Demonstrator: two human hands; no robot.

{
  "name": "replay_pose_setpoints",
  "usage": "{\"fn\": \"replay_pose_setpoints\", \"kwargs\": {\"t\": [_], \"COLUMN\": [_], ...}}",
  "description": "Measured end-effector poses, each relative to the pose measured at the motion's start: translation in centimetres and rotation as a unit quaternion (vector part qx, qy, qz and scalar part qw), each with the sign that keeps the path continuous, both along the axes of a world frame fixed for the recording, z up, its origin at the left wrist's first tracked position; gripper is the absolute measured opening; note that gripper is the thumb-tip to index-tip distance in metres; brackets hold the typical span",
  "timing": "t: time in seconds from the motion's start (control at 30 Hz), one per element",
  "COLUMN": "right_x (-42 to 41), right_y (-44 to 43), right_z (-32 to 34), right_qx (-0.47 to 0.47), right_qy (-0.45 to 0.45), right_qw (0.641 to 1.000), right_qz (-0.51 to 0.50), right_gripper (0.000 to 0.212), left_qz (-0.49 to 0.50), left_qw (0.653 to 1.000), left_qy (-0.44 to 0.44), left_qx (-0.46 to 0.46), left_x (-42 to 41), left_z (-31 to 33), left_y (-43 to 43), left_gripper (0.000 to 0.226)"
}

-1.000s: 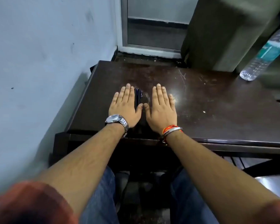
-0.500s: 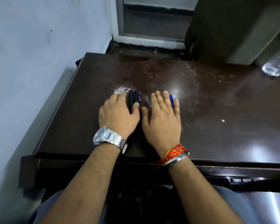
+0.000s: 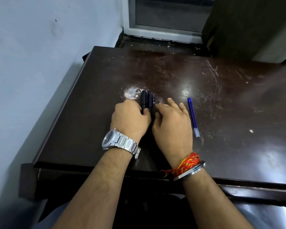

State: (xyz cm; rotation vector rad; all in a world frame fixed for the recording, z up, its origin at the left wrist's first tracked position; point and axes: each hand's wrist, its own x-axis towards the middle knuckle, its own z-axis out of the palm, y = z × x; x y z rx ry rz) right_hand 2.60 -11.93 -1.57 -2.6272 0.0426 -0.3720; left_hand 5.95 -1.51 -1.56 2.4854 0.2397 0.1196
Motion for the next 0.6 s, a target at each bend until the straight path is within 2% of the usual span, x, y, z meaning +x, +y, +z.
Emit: {"fn": "replay_pose_setpoints", "kwargs": {"t": [0.13,0.23,0.3,0.4,0.47,0.53,0.6], "right_x": [0.1,0.2,0.3,1.0,1.5,1.9,2.1], "right_y": [0.2,0.2,0.2,-0.1,-0.3,-0.3,-0.3], "right_z": [0.3,0.4,0.5,0.3,0.0,-0.1,0.1], "right_qx": [0.04,0.093,0.156,0.295,0.428,0.568,0.641], "right_qy": [-0.015,-0.066,-0.093,-0.035,0.032,0.069,0.078], "right_qw": [0.999,0.993,0.983,0.954,0.903,0.82,0.763], "right_qz": [-0.01,-0.015,-0.024,-0.041,-0.029,-0.009,0.012], "right_gripper": [0.02,0.015,0.016,0.02,0.028,0.032,0.026], "left_qz": [-0.005,0.03,0.066,0.081,0.058,0.03,0.006], "left_qw": [1.0,0.999,0.997,0.984,0.978,0.977,0.977], "left_qy": [0.008,-0.007,-0.045,-0.111,-0.126,-0.119,-0.098], "left_qx": [0.019,0.008,-0.025,-0.117,-0.156,-0.177,-0.191], "left_x": [-0.1,-0.5,-0.7,-1.0,-1.4,-1.8,-2.0], "left_z": [0.1,0.5,1.0,1.6,1.8,1.8,1.5], "left_y": [0.0,-0.3,-0.5,-0.7,-1.2,-1.4,-1.4], "left_gripper": [0.025,0.028,0.03,0.032,0.027,0.023,0.02]}}
